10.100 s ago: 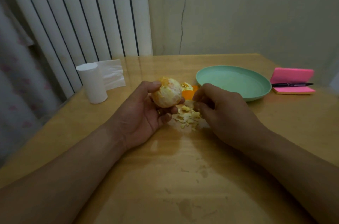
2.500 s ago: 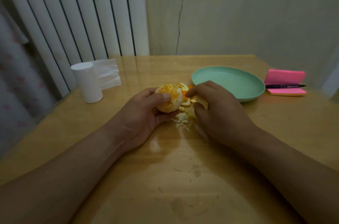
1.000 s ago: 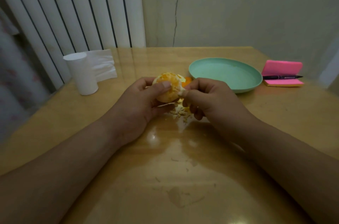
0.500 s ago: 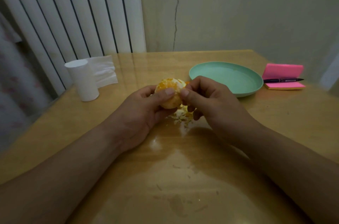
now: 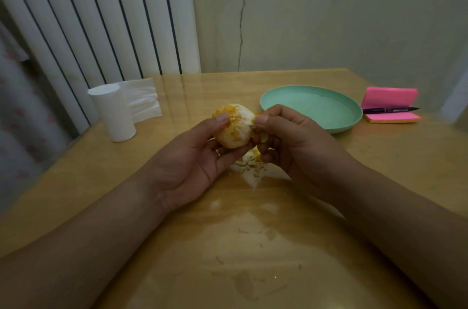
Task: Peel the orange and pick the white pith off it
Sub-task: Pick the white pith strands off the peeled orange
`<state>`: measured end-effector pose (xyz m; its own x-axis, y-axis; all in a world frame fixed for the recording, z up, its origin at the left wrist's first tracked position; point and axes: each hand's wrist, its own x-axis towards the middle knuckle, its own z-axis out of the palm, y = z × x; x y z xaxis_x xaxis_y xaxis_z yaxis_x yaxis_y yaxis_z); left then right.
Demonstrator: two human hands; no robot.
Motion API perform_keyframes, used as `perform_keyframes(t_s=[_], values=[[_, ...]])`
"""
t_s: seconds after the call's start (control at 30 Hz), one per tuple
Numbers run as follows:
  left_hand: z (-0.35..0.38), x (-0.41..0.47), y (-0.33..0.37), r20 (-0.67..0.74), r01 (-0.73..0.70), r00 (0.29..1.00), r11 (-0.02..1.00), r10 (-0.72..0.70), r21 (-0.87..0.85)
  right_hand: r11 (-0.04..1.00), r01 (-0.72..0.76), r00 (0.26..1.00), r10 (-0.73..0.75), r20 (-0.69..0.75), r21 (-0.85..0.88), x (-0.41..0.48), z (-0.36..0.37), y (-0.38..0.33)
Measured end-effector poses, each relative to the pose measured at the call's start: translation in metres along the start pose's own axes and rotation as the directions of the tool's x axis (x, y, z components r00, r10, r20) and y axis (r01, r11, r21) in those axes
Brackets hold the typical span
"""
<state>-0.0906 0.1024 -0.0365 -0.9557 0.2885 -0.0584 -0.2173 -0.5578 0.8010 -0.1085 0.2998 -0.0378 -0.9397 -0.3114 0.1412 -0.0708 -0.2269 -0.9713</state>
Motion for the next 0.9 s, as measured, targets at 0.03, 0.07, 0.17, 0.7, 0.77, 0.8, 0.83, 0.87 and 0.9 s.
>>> perform_keyframes(t_s=[0.03,0.07,0.17,0.7,0.77,0.8,0.83,0.87,0.9], values=[[0.000,0.000,0.000,0.003,-0.001,1.000,1.000,0.001,-0.015,1.000,-0.004,1.000,0.004,-0.004,0.014,0.000,0.000,0.000],[-0.001,0.000,0.001,0.007,-0.001,1.000,1.000,0.001,-0.025,1.000,-0.006,1.000,0.006,-0.006,0.024,0.000,-0.001,0.000],[-0.004,0.000,0.002,0.022,-0.003,1.000,0.998,0.004,-0.067,1.000,-0.010,1.000,0.011,-0.024,0.021,0.002,-0.004,0.000],[-0.010,0.007,0.000,-0.073,-0.019,0.997,0.997,0.025,0.080,0.365,0.168,0.941,-0.336,0.039,-0.916,0.001,-0.014,0.007],[-0.010,0.008,-0.001,-0.070,-0.022,0.997,0.996,0.028,0.087,0.291,0.154,0.938,-0.343,0.048,-0.944,0.002,-0.015,0.008],[-0.011,0.009,-0.002,-0.064,-0.029,0.997,0.996,0.035,0.088,0.299,0.156,0.935,-0.351,0.044,-0.941,0.001,-0.014,0.008],[-0.011,0.009,-0.003,-0.057,-0.039,0.997,0.995,0.045,0.094,0.337,0.167,0.927,-0.374,0.031,-0.927,0.001,-0.012,0.007],[-0.013,0.010,-0.003,-0.048,-0.050,0.997,0.993,0.056,0.109,0.392,0.175,0.917,-0.399,0.005,-0.903,0.000,-0.011,0.005],[-0.014,0.011,-0.004,-0.040,-0.060,0.997,0.990,0.066,0.131,0.455,0.181,0.916,-0.400,-0.018,-0.872,-0.003,-0.009,0.003]])
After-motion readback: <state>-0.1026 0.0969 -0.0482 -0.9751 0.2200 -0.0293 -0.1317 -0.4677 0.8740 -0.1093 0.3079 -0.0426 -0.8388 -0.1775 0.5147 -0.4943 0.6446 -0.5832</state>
